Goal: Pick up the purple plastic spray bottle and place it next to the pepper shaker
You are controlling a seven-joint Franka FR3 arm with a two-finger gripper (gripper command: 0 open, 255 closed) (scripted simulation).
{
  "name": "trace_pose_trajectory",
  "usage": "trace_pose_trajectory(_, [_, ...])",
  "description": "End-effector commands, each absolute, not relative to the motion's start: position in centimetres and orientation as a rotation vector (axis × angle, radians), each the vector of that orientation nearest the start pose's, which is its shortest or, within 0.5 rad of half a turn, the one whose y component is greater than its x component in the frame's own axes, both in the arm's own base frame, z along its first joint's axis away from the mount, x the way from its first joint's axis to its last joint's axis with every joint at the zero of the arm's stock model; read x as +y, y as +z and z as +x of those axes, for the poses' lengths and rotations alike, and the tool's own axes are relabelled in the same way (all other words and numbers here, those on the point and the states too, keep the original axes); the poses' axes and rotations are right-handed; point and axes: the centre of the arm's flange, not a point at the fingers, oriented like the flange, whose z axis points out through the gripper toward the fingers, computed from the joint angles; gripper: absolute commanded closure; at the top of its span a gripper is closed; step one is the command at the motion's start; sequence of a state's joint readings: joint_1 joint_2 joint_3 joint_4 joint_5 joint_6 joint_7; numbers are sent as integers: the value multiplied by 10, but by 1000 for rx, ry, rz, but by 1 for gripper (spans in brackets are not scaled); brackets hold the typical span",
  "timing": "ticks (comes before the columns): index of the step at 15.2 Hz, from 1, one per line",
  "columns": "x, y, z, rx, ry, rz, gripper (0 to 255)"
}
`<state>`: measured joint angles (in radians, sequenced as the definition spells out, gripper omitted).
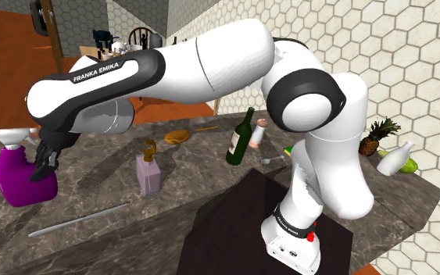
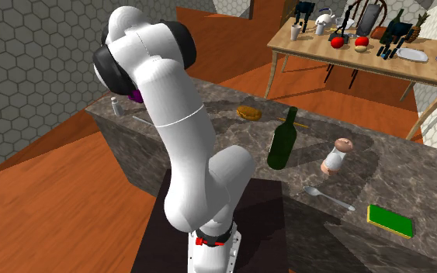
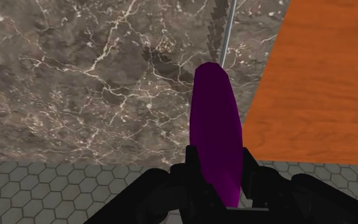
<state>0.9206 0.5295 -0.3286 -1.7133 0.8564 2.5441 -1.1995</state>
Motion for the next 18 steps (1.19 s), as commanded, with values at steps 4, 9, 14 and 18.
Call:
trace_pose_trajectory(4, [404,301,567,-1586,-641,-2254,255])
trace_pose_trajectory(9, [404,275,567,-1586,-641,-2254,255])
trace_pose_trajectory(14, [404,248,567,-1586,-641,-2254,255])
trace_pose_trajectory(18, [404,234,567,-1586,-641,-2254,255])
